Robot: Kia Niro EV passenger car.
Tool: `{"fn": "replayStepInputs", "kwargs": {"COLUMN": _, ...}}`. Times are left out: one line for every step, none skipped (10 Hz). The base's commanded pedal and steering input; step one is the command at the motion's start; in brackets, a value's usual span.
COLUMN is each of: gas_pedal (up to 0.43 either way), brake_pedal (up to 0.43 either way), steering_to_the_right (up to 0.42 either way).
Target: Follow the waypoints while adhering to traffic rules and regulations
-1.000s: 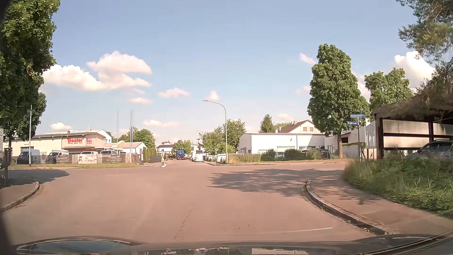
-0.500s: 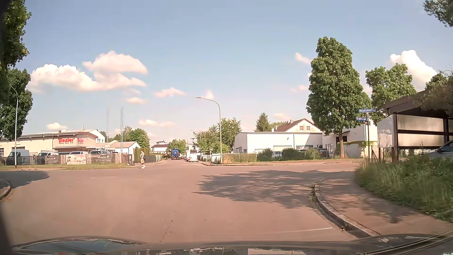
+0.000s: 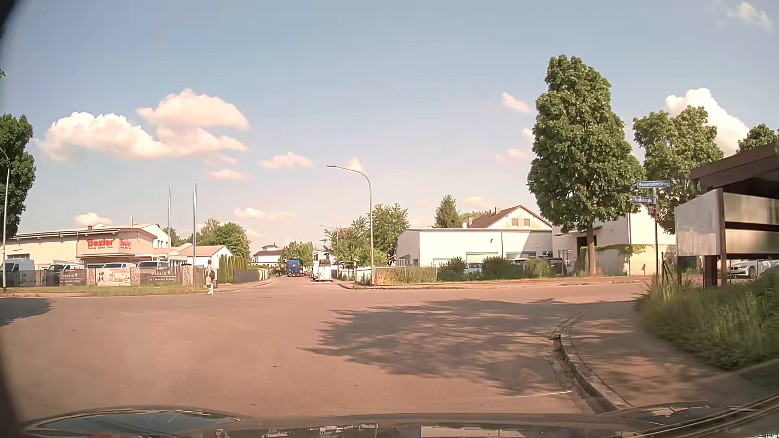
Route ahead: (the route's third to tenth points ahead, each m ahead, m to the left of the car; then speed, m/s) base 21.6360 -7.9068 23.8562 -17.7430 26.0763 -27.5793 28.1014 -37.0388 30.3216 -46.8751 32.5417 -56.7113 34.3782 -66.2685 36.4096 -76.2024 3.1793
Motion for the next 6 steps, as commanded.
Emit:
{"fn": "replayStepInputs", "kwargs": {"gas_pedal": 0.0, "brake_pedal": 0.079, "steering_to_the_right": 0.017}}
{"fn": "replayStepInputs", "kwargs": {"gas_pedal": 0.0, "brake_pedal": 0.061, "steering_to_the_right": 0.015}}
{"fn": "replayStepInputs", "kwargs": {"gas_pedal": 0.0, "brake_pedal": 0.061, "steering_to_the_right": 0.015}}
{"fn": "replayStepInputs", "kwargs": {"gas_pedal": 0.0, "brake_pedal": 0.061, "steering_to_the_right": 0.017}}
{"fn": "replayStepInputs", "kwargs": {"gas_pedal": 0.0, "brake_pedal": 0.073, "steering_to_the_right": 0.02}}
{"fn": "replayStepInputs", "kwargs": {"gas_pedal": 0.0, "brake_pedal": 0.073, "steering_to_the_right": 0.023}}
